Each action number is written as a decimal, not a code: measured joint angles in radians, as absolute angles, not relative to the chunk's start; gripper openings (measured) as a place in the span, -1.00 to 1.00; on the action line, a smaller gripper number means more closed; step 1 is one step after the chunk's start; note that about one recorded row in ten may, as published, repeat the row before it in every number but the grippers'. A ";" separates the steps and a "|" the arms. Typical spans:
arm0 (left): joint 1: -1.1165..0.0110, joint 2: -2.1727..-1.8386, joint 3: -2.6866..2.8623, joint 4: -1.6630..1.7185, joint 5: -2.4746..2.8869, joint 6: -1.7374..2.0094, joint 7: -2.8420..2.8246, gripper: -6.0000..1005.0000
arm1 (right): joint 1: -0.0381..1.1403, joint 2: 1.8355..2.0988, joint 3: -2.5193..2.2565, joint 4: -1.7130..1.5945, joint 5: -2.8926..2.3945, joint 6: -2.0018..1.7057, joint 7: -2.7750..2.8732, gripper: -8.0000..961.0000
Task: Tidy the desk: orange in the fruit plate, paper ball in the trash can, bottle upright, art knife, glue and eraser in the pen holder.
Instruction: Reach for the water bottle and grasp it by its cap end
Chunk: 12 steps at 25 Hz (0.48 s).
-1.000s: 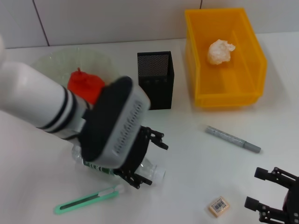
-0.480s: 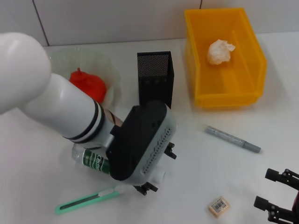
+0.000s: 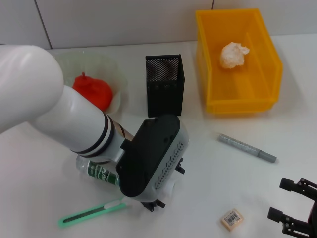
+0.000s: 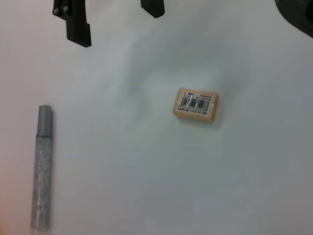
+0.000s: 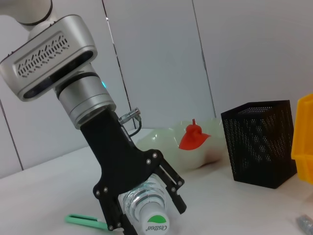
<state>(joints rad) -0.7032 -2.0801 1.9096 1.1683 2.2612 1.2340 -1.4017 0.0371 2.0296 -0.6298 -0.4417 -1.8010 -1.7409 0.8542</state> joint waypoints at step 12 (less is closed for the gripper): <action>-0.709 -2.080 1.967 1.158 2.310 1.189 -1.443 0.20 | 0.033 2.035 -0.627 -0.442 -1.814 -1.738 0.853 0.66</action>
